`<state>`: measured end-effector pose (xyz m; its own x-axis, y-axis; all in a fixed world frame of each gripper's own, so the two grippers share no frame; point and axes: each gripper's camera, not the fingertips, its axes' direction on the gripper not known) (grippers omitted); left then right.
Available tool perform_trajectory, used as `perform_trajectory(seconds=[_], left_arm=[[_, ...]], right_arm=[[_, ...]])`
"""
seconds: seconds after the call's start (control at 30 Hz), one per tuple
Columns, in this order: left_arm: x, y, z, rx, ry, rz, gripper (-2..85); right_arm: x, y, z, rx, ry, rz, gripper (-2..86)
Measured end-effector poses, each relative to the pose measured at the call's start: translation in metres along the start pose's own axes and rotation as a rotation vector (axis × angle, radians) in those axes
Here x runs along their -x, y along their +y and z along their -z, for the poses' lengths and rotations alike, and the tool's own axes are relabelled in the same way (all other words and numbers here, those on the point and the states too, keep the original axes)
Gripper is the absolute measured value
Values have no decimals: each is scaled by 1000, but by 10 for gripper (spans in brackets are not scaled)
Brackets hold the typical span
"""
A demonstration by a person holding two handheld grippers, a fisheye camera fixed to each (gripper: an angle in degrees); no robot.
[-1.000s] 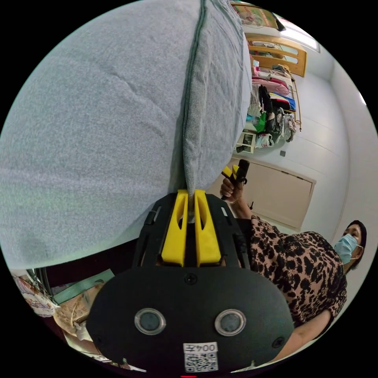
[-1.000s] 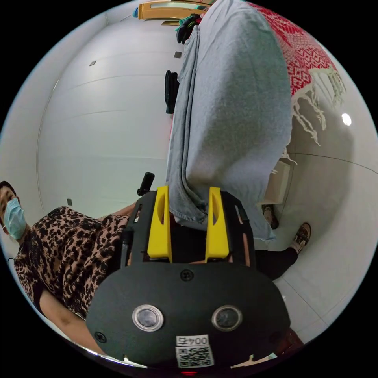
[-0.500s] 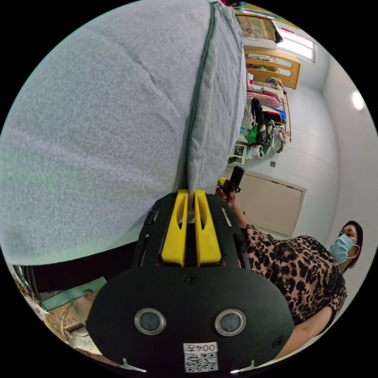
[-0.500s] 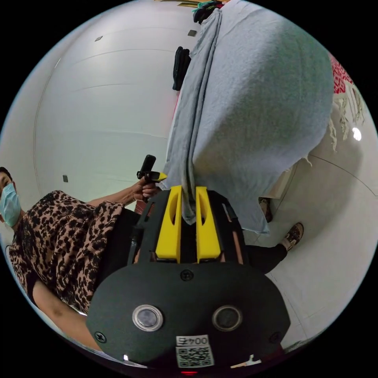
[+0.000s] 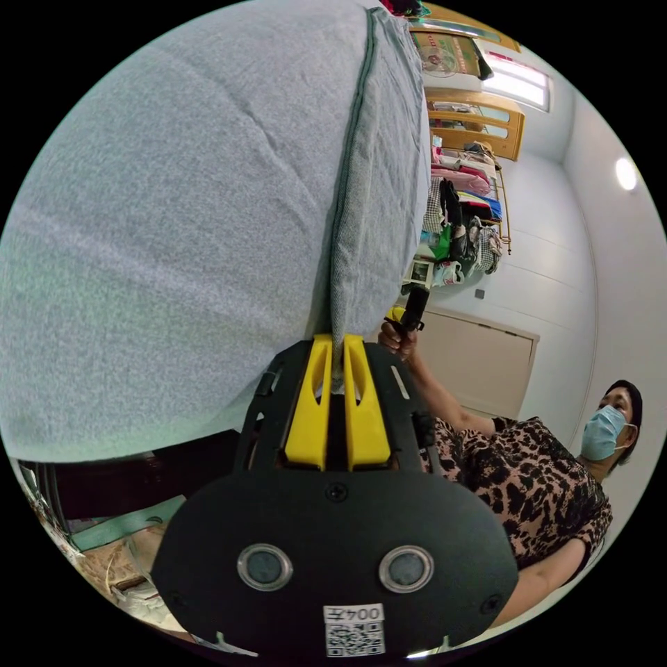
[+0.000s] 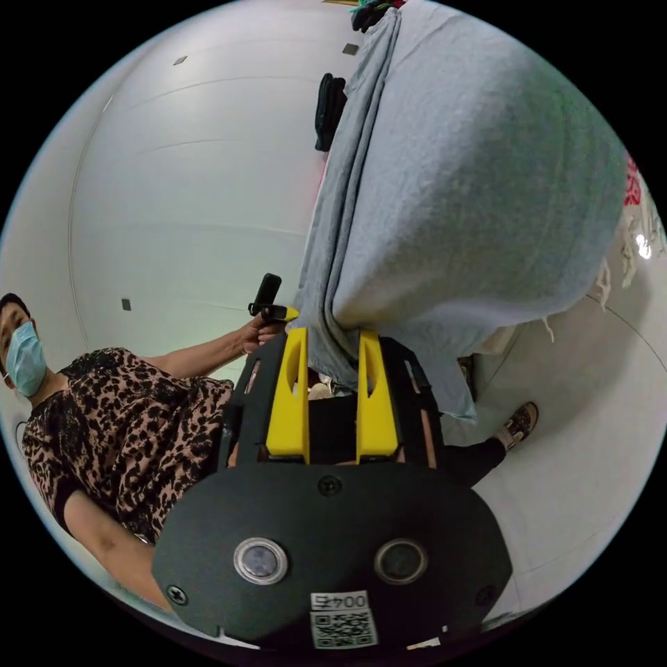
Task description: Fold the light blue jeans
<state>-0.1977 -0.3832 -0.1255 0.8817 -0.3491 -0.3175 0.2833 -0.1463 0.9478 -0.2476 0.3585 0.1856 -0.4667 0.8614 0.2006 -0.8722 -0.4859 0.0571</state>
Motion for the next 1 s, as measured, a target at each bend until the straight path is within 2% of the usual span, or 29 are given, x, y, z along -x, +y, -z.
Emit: perform_trajectory(seconds=[0.17,0.53,0.67,0.83,1.0], left_arm=[[-2,6,-6,10,16,-12,29],[-1,25,-18,35,135,-60,23],[-5,33,-22,35,143,-75,26],[-27,49,-24,19,131,-145,31],[-65,72,-1,-54,209,-270,32]], right_arm=[[0,10,-23,-8,-63,-9,80],[31,25,-46,-28,4,-45,52],[45,33,-57,-92,-10,-72,36],[77,35,-70,-123,32,-98,30],[140,25,-83,-143,29,5,24]])
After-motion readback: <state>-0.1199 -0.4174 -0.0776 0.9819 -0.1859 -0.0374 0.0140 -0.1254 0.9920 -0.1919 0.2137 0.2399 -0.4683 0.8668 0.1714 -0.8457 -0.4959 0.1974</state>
